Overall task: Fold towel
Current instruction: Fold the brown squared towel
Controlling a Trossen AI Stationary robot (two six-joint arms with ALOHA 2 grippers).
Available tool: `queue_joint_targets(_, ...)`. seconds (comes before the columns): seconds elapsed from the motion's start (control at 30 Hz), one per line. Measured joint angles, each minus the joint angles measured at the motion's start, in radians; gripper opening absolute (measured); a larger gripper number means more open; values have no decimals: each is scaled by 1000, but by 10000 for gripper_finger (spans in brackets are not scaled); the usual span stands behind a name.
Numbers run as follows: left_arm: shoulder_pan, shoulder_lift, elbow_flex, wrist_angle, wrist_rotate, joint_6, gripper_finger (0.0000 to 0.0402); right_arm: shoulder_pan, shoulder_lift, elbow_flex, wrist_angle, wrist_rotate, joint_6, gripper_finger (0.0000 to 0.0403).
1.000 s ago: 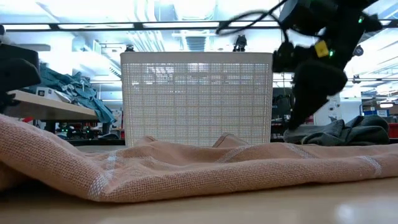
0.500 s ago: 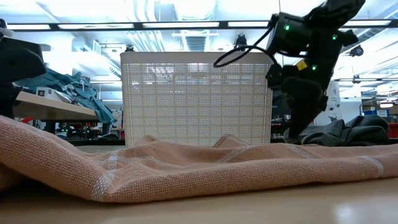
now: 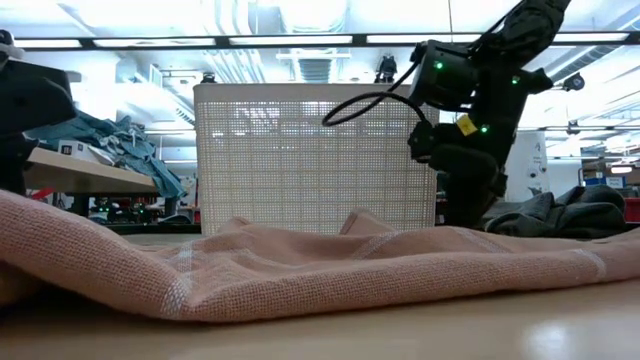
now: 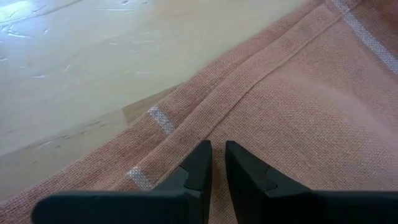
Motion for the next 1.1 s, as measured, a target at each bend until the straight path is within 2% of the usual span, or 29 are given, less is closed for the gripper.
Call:
queue_joint_targets(0.07,0,0,0,0,0,0,37,2,0,4,0,8,-19,124)
queue_joint_targets(0.2,0,-1,5,1,0,6,38,15,-35,5,-6,2,-44,25)
queue_joint_targets(0.23,0,-2,16,-2,0,15,38,20,-53,4,-14,-1,-45,14)
queue_joint_targets(0.43,0,-10,139,-35,1,158,36,101,-228,2,-98,0,-23,3)
queue_joint_targets(0.57,-3,-10,272,-138,-1,257,36,206,-354,0,-149,20,16,1)
queue_joint_targets(0.67,-15,-2,354,-226,-16,272,36,303,-441,2,-167,41,43,1)
queue_joint_targets(0.8,-55,13,405,-359,-17,201,36,462,-528,2,-185,65,105,1)
queue_joint_targets(0.93,-108,32,397,-434,-14,83,36,628,-597,3,-182,78,198,0)
queue_joint_targets(1.1,-154,47,347,-436,132,-3,39,822,-629,3,-180,93,320,0)
